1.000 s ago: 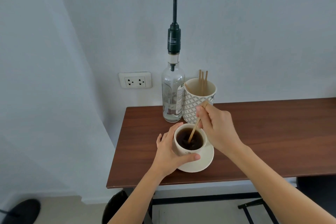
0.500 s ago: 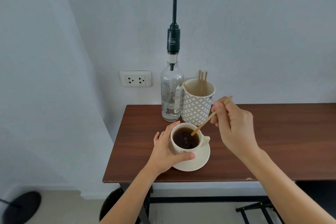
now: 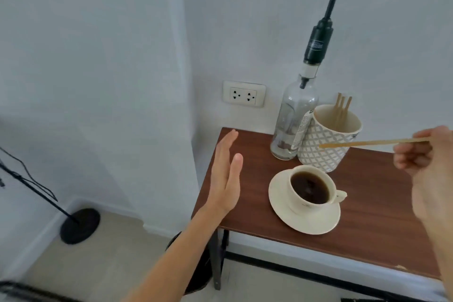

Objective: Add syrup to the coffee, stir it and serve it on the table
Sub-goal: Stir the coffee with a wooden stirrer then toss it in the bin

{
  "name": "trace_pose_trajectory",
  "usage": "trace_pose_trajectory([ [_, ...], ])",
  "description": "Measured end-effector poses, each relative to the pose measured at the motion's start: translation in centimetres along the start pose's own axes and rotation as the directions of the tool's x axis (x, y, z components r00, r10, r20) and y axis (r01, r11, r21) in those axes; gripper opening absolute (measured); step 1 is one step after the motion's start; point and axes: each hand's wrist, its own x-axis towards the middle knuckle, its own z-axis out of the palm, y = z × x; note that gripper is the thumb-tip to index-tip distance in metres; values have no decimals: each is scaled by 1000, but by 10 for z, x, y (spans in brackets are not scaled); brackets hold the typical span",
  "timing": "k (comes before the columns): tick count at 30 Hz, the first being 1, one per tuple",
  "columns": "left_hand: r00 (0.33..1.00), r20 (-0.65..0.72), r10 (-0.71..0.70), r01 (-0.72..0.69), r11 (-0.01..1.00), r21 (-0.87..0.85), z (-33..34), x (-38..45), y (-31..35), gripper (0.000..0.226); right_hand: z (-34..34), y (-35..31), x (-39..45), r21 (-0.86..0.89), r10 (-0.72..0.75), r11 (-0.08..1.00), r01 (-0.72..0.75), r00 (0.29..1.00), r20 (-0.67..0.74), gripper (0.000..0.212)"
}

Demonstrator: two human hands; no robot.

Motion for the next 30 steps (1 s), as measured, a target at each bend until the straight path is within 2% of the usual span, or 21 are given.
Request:
trace_pose_trajectory([
  [3,980,-200,18,6,993,120,-69,14,-34,49,34,5,-32,33,86,996,-88,994,60,31],
  [5,966,-250,-64,112,977,179,-112,17,-68,47,70,14,-62,19,110,994,-111,992,66,31],
  [7,948,-255,-192,254,937,238,-151,21,-107,50,111,28,-98,-30,83,996,-81,994,71,31],
  [9,934,-225,-276,339,885,320,-187,33,-142,57,157,44,-137,-99,48,994,-37,993,110,31],
  [13,951,-145,-275,309,790,529,-226,67,-192,70,237,92,-210,-409,52,911,63,963,265,24],
  [16,944,-97,-315,307,734,605,-232,85,-217,77,272,139,-250,-555,126,828,79,939,321,22],
  [19,933,-71,-354,326,741,587,-220,88,-238,84,286,194,-274,-677,249,735,43,911,329,21],
  [22,919,-87,-385,368,755,543,-205,93,-253,91,289,247,-282,-749,438,657,-92,855,279,23],
  [26,902,-139,-409,415,736,535,-193,101,-264,97,288,309,-279,-820,525,559,-123,818,235,24],
  [30,900,-161,-406,425,727,539,-190,102,-268,97,283,342,-279,-851,632,481,-212,757,169,35],
])
